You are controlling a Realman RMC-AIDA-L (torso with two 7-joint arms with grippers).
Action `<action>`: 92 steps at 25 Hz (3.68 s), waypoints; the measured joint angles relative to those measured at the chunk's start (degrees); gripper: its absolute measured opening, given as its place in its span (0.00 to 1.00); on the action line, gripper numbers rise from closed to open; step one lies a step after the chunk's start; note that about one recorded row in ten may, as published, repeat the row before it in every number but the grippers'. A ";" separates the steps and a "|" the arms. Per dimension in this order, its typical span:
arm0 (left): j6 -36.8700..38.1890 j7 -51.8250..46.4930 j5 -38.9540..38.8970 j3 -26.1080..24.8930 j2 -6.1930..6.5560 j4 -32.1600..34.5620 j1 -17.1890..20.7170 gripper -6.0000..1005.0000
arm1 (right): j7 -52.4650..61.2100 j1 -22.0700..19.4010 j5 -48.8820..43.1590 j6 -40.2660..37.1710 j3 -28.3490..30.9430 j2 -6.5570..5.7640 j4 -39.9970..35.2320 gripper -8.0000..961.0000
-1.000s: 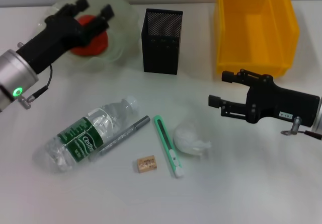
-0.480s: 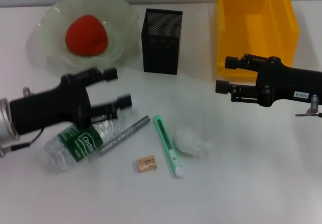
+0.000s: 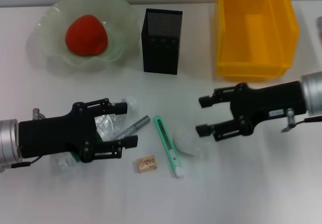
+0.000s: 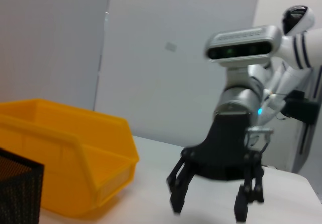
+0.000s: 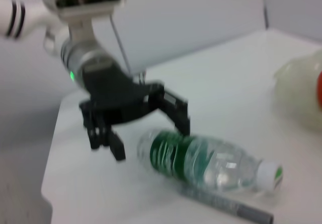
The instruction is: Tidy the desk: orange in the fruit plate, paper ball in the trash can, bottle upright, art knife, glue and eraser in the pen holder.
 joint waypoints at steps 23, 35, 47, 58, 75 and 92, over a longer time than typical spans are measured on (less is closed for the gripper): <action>0.90 2.93 1.55 -0.09 0.02 0.08 -0.08 0.79 | 0.24 2.10 -1.24 14.42 -15.10 2.32 0.16 0.82; 0.71 2.92 1.55 -0.11 -0.25 0.07 -0.10 0.79 | 0.05 2.23 -1.07 15.90 -16.40 2.41 0.43 0.81; 0.64 2.92 1.53 -0.18 -0.55 0.07 -0.19 0.79 | 0.20 1.63 -0.09 16.46 -16.66 2.44 0.24 0.61; 0.41 2.94 1.43 -0.90 -0.63 0.07 -0.01 0.79 | -6.69 -6.96 11.86 7.24 -10.75 1.89 -4.95 0.56; 0.34 4.96 1.29 -4.60 -2.20 -0.33 -0.53 0.79 | -29.33 -14.21 30.11 0.58 3.75 2.04 9.89 0.56; 0.42 4.41 1.43 -4.59 -2.30 -0.37 -1.38 0.79 | -35.09 -10.17 33.59 14.50 21.73 2.20 17.61 0.56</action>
